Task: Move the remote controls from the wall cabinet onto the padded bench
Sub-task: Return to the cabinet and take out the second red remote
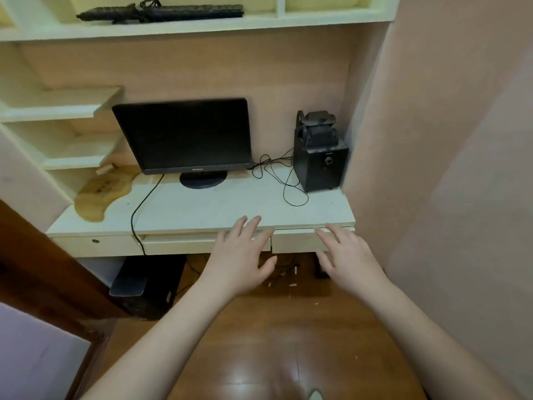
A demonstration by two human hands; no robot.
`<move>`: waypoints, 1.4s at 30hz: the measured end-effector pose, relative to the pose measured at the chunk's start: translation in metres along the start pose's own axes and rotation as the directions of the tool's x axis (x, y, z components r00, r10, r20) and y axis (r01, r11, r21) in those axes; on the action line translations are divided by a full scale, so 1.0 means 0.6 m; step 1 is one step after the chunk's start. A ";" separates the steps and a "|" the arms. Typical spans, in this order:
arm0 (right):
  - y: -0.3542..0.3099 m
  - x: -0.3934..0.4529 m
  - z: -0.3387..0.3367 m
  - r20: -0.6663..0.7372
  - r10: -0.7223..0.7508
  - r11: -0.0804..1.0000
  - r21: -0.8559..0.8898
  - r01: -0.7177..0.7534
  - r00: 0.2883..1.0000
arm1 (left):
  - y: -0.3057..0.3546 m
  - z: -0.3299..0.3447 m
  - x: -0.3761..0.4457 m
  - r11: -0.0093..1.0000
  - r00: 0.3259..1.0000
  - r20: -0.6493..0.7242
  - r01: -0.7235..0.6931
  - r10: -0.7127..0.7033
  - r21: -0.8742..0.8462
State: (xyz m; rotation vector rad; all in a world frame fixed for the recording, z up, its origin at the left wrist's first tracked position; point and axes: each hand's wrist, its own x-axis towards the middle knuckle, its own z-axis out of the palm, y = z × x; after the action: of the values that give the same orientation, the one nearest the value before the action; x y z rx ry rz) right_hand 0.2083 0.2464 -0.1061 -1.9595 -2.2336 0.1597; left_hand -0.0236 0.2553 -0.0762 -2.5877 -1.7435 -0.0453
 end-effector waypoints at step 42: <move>-0.006 0.524 -0.467 -0.446 -0.091 0.939 -0.336 -0.072 0.891 | -0.142 -0.456 0.586 0.940 0.833 -0.468 -0.341 0.297 -0.011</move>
State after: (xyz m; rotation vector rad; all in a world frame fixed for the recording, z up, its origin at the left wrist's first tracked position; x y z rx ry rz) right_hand 0.2203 0.5493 0.1864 -1.8802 -2.0478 -0.6732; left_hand 0.0259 0.6038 0.2096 -2.6020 -1.1569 -0.6908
